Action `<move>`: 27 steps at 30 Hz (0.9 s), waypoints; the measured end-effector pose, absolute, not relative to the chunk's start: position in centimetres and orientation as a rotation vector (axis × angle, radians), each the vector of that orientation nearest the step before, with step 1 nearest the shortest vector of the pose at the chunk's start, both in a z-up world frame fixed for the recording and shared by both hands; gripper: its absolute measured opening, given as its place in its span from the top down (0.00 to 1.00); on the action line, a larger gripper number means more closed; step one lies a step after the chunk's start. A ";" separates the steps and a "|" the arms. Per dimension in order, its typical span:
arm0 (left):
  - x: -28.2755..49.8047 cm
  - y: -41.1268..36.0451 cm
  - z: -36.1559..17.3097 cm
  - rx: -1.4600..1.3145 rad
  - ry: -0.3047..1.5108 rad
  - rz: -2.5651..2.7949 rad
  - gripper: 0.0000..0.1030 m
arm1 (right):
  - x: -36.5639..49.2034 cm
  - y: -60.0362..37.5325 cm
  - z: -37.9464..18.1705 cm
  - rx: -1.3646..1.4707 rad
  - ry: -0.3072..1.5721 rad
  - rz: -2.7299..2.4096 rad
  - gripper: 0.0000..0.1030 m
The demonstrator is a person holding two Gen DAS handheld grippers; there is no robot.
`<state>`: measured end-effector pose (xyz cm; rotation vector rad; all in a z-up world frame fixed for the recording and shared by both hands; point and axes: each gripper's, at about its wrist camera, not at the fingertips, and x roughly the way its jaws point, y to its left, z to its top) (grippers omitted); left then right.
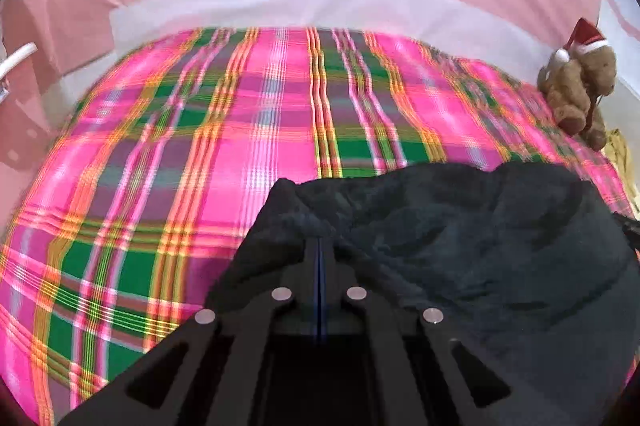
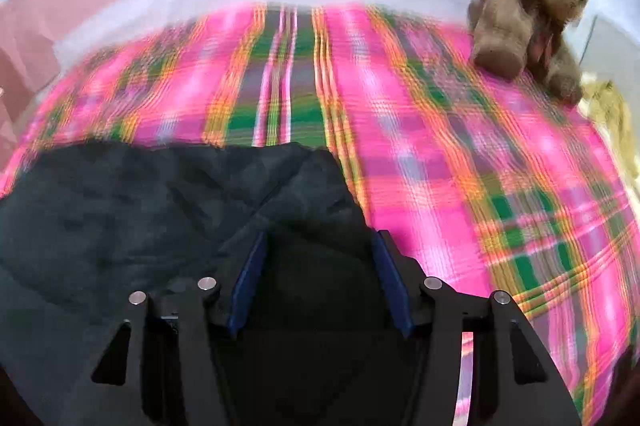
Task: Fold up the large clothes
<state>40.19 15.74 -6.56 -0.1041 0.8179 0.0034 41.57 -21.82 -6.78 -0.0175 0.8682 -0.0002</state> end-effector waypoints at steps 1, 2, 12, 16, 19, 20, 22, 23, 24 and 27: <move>40.2 15.6 -6.7 -0.099 0.810 0.006 1.00 | 41.7 -22.2 -7.4 0.012 0.869 0.001 0.46; 40.1 15.3 -6.8 -0.084 0.802 0.015 1.00 | 41.8 -22.4 -7.7 0.027 0.861 -0.005 0.46; 40.6 14.9 -7.5 -0.077 0.794 0.016 1.00 | 42.1 -22.3 -8.4 0.017 0.864 0.001 0.46; 40.7 14.8 -7.7 -0.081 0.790 0.013 1.00 | 42.1 -22.3 -8.6 0.024 0.859 0.001 0.46; 40.7 14.8 -7.7 -0.081 0.788 0.014 1.00 | 42.2 -22.3 -8.8 0.027 0.854 -0.002 0.46; 40.7 14.7 -7.8 -0.079 0.789 0.015 1.00 | 42.2 -22.3 -8.8 0.026 0.853 -0.003 0.46; 40.7 14.6 -7.7 -0.075 0.789 0.018 1.00 | 42.2 -22.2 -8.8 0.022 0.850 -0.008 0.46; 40.8 14.6 -7.7 -0.075 0.790 0.018 1.00 | 42.2 -22.2 -8.7 0.022 0.849 -0.008 0.46; 40.8 14.7 -7.6 -0.080 0.791 0.016 1.00 | 42.2 -22.4 -8.5 0.033 0.848 -0.003 0.46; 40.4 15.5 -6.3 -0.121 0.801 -0.003 1.00 | 41.5 -23.4 -7.0 0.087 0.853 0.010 0.44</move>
